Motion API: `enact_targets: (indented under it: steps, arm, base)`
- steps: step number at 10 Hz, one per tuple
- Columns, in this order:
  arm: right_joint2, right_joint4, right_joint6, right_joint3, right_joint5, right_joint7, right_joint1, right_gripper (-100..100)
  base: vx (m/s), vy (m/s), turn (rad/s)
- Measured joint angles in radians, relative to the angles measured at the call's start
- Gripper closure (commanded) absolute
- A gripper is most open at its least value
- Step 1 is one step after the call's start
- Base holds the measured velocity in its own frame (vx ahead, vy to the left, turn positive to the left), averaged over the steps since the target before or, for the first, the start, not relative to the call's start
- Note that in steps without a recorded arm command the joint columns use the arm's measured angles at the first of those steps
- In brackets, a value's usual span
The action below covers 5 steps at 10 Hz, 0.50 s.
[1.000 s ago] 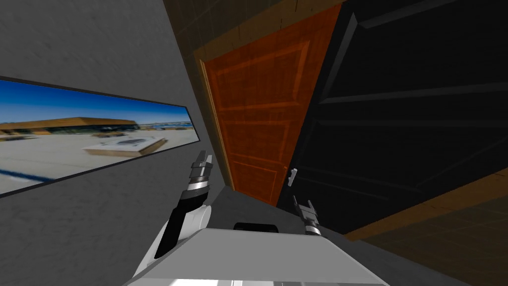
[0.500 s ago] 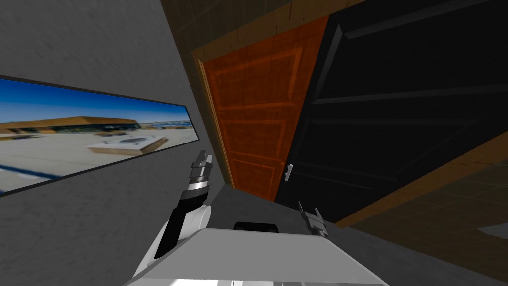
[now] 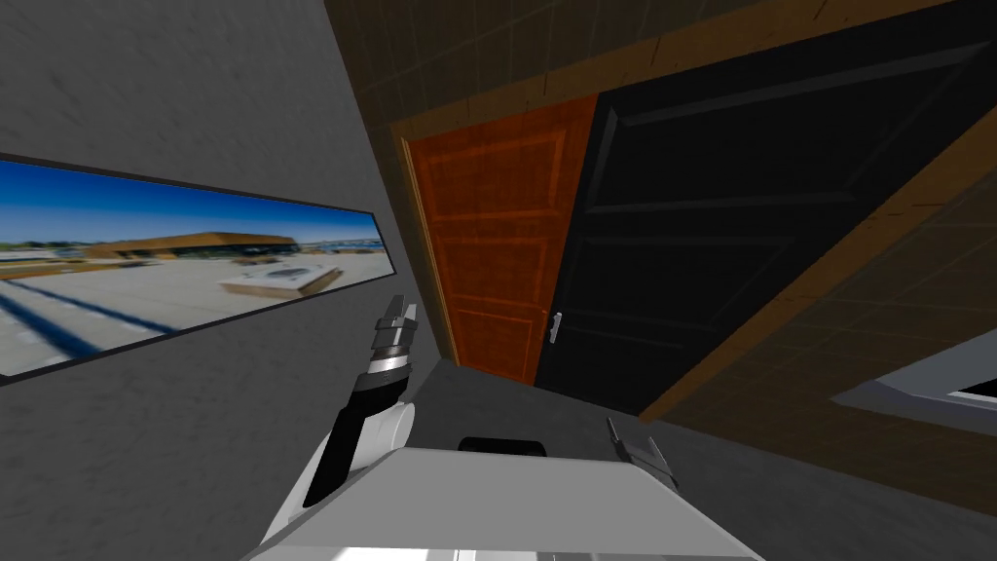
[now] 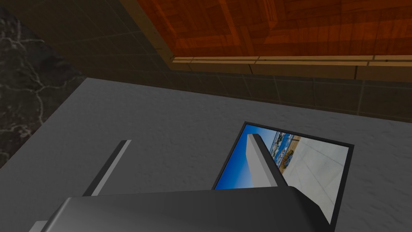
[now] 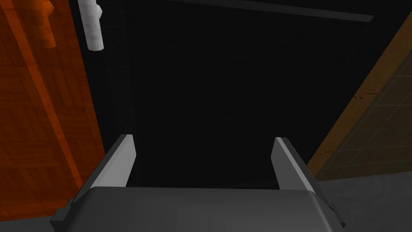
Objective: Pull the door open
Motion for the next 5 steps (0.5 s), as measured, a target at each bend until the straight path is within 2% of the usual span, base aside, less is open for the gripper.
enact_targets:
  steps: [1,2,3,4,5]
  arm:
    - [-0.003,0.001,0.004,-0.013,-0.007,0.004,0.018,-100]
    - [-0.024,0.015,0.003,-0.028,-0.016,-0.007,0.038,-100]
    - [-0.035,0.043,0.001,-0.041,-0.023,-0.016,0.040,-100]
    - [-0.041,0.029,0.012,-0.060,-0.034,-0.011,0.066,-100]
    - [-0.043,0.030,0.017,-0.068,-0.038,-0.008,0.076,-100]
  base:
    - [-0.142,0.013,-0.062]
    - [-0.139,0.020,-0.054]
    - [-0.103,-0.001,-0.031]
    - [-0.050,-0.011,-0.012]
    - [-0.007,-0.005,0.004]
